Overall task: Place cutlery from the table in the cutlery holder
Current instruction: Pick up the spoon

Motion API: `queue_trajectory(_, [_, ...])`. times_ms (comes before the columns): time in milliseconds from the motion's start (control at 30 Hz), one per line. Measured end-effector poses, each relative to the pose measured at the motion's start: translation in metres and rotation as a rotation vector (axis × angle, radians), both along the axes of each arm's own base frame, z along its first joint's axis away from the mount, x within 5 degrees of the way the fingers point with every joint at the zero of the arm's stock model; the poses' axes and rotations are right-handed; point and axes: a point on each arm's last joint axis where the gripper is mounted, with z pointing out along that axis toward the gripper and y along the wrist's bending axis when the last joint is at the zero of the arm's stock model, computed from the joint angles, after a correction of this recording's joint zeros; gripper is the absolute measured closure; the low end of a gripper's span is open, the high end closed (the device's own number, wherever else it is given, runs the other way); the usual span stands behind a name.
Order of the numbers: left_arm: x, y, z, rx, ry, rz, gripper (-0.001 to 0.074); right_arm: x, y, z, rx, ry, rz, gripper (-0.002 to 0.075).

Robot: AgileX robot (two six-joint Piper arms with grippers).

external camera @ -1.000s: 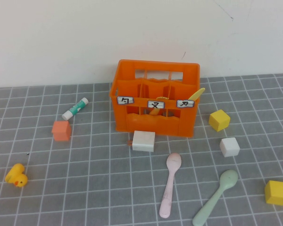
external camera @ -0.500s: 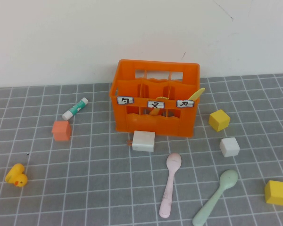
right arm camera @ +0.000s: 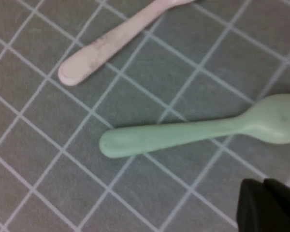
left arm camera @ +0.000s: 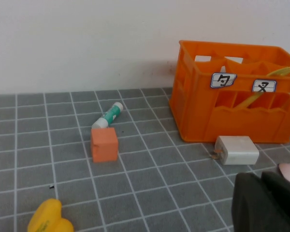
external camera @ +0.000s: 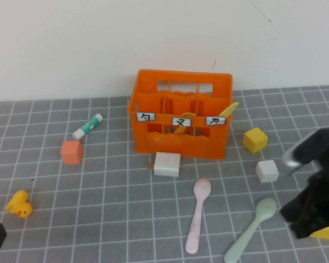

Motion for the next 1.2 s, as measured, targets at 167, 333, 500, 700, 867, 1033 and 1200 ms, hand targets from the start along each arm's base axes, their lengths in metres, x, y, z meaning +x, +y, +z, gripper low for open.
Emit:
queue_trajectory(167, [0.0, 0.0, 0.0, -0.001, 0.005, 0.0, 0.0735, 0.011, 0.014, -0.032, -0.037, 0.102, 0.017, 0.0728])
queue_trajectory(333, [0.0, 0.0, 0.0, -0.004, 0.007, 0.001, 0.0735, 0.025, 0.019, -0.052, -0.062, 0.146, 0.008, 0.0728])
queue_trajectory(500, [0.0, 0.0, 0.0, -0.004, 0.007, 0.001, 0.0735, 0.047, 0.025, -0.06, -0.081, 0.141, 0.021, 0.0728])
queue_trajectory(700, [0.0, 0.0, 0.0, -0.012, -0.001, -0.001, 0.0735, 0.068, 0.031, -0.066, -0.14, 0.195, 0.069, 0.0728])
queue_trajectory(867, [0.0, 0.0, 0.001, -0.012, -0.003, -0.002, 0.0735, 0.07, 0.026, -0.063, -0.229, 0.263, 0.103, 0.0728])
queue_trajectory(1033, [0.0, -0.001, 0.001, -0.026, 0.002, -0.003, 0.0735, 0.066, 0.023, -0.063, -0.266, 0.319, 0.074, 0.0728])
queue_trajectory(1200, [0.0, -0.001, 0.0, -0.032, 0.006, -0.004, 0.0735, 0.076, 0.024, -0.064, -0.26, 0.233, 0.036, 0.0728])
